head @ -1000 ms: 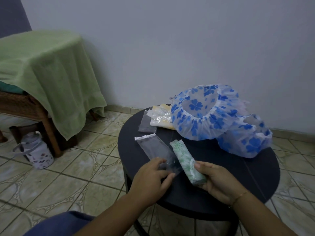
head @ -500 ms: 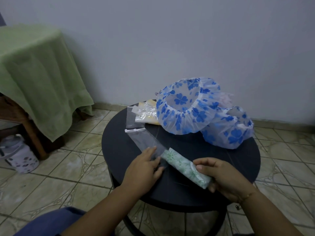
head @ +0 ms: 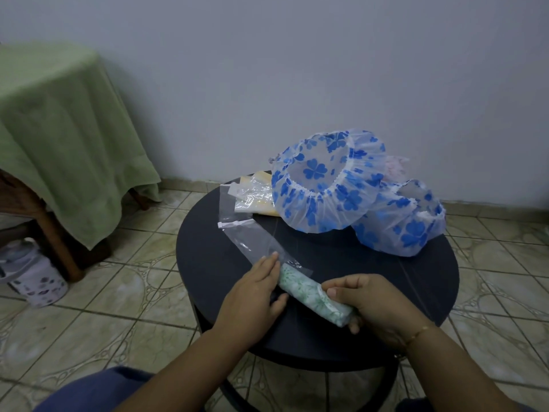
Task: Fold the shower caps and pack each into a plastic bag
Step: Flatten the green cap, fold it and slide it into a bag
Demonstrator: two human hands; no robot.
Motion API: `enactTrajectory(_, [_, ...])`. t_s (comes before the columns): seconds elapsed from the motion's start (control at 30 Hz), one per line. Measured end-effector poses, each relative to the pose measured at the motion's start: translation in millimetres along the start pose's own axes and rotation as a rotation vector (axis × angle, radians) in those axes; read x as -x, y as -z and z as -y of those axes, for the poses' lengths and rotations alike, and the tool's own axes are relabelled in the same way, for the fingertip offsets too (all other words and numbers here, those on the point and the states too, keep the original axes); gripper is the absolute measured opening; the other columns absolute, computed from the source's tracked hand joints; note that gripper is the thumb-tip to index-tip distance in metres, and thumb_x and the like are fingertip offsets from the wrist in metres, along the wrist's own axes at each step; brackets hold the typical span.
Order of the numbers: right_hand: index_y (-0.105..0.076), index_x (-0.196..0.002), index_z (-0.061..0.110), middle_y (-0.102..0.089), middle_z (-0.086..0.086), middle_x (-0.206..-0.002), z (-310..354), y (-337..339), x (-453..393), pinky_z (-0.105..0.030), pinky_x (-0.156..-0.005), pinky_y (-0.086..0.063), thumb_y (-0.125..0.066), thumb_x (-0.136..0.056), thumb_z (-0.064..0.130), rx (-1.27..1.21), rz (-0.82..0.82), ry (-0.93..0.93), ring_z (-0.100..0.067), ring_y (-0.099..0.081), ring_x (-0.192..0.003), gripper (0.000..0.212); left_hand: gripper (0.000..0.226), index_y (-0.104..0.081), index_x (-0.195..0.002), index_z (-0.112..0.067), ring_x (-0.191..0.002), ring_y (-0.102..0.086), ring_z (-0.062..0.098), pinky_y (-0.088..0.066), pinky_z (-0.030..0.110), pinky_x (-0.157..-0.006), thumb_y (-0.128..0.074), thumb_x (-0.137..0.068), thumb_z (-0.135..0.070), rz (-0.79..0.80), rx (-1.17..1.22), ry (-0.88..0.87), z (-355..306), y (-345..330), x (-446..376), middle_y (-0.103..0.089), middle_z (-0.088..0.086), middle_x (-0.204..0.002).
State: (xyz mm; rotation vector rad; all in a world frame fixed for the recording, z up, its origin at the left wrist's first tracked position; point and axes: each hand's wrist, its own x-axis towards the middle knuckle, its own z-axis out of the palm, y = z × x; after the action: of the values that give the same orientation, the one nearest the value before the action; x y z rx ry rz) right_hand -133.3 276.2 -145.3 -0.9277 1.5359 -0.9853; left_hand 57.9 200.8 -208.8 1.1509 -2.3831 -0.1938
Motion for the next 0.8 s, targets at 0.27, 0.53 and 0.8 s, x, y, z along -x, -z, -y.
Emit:
enactTrajectory(0.27, [-0.069,-0.089,0.01,-0.069,-0.012,-0.095,4,-23,-13,-0.029,-0.069,-0.055,-0.046,-0.087,-0.006,-0.092,-0.052,0.009,-0.021,-0.067,-0.08,0.029,0.07,-0.018,-0.149,-0.021,-0.132,-0.001,-0.009,-0.002,0.004,-0.103,-0.054,-0.092,-0.04,-0.005,0.046,-0.01,-3,4,2,-0.001,-0.02,-0.151])
enactTrajectory(0.53, [-0.067,-0.082,0.016,-0.066,-0.005,-0.097,-5,-43,-25,-0.017,-0.07,-0.05,-0.066,-0.084,0.008,0.096,-0.277,0.186,-0.011,-0.062,-0.082,0.008,0.069,-0.04,-0.142,-0.017,-0.136,-0.03,0.006,-0.02,0.014,-0.104,-0.066,-0.082,-0.039,-0.012,-0.003,-0.017,-2,4,2,-0.029,-0.012,-0.149])
enactTrajectory(0.8, [-0.053,-0.129,0.032,-0.037,0.013,-0.12,1,-21,-29,-0.015,-0.101,-0.03,-0.072,-0.079,0.032,0.756,0.086,0.282,-0.006,-0.036,-0.119,0.054,0.07,-0.015,-0.148,-0.025,-0.135,0.0,-0.008,-0.003,0.005,-0.104,-0.054,-0.091,-0.039,0.004,0.063,-0.021,-1,3,3,0.0,-0.025,-0.147])
